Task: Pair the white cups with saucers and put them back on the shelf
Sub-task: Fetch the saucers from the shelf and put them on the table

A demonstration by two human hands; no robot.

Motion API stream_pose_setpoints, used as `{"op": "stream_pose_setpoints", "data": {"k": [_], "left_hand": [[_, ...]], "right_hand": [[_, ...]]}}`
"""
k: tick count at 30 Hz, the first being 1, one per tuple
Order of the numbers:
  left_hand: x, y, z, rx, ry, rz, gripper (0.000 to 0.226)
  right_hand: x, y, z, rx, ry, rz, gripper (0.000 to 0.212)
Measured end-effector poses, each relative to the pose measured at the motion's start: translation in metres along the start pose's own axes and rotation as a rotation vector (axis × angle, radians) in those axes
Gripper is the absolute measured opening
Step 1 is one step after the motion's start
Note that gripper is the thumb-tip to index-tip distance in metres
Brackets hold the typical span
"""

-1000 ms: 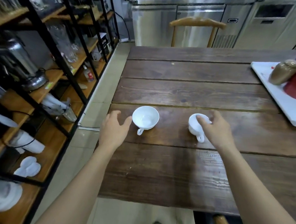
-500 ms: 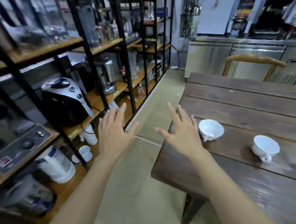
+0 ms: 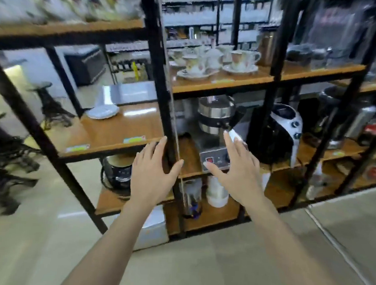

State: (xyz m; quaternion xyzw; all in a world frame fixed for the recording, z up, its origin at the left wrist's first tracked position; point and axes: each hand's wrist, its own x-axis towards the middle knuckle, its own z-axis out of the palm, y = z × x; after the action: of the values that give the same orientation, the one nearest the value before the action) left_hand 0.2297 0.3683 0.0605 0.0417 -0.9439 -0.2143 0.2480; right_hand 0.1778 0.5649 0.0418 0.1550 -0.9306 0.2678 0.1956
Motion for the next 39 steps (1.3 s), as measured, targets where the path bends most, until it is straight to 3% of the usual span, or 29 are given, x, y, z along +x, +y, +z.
{"op": "stream_pose_setpoints", "data": {"k": [8,18,27,34,39], "left_hand": [[0.034,-0.112,-0.052,0.147,0.176,-0.217,0.068],[0.146,-0.23,-0.029,0.169,0.19,-0.375,0.073],[0.233,-0.319,-0.009,0.105,0.192,-0.467,0.067],[0.297,-0.382,0.007,0.019,0.144,-0.438,0.066],[0.328,-0.423,0.019,-0.084,0.189,-0.563,0.068]], "right_hand": [[0.08,-0.109,0.107,0.134,-0.115,-0.238,0.086],[0.224,-0.168,0.221,0.142,-0.109,-0.377,0.087],[0.323,-0.189,0.313,0.194,-0.172,-0.272,0.085],[0.369,-0.207,0.355,0.074,-0.21,-0.146,0.085],[0.393,-0.22,0.377,0.07,-0.241,-0.084,0.084]]}}
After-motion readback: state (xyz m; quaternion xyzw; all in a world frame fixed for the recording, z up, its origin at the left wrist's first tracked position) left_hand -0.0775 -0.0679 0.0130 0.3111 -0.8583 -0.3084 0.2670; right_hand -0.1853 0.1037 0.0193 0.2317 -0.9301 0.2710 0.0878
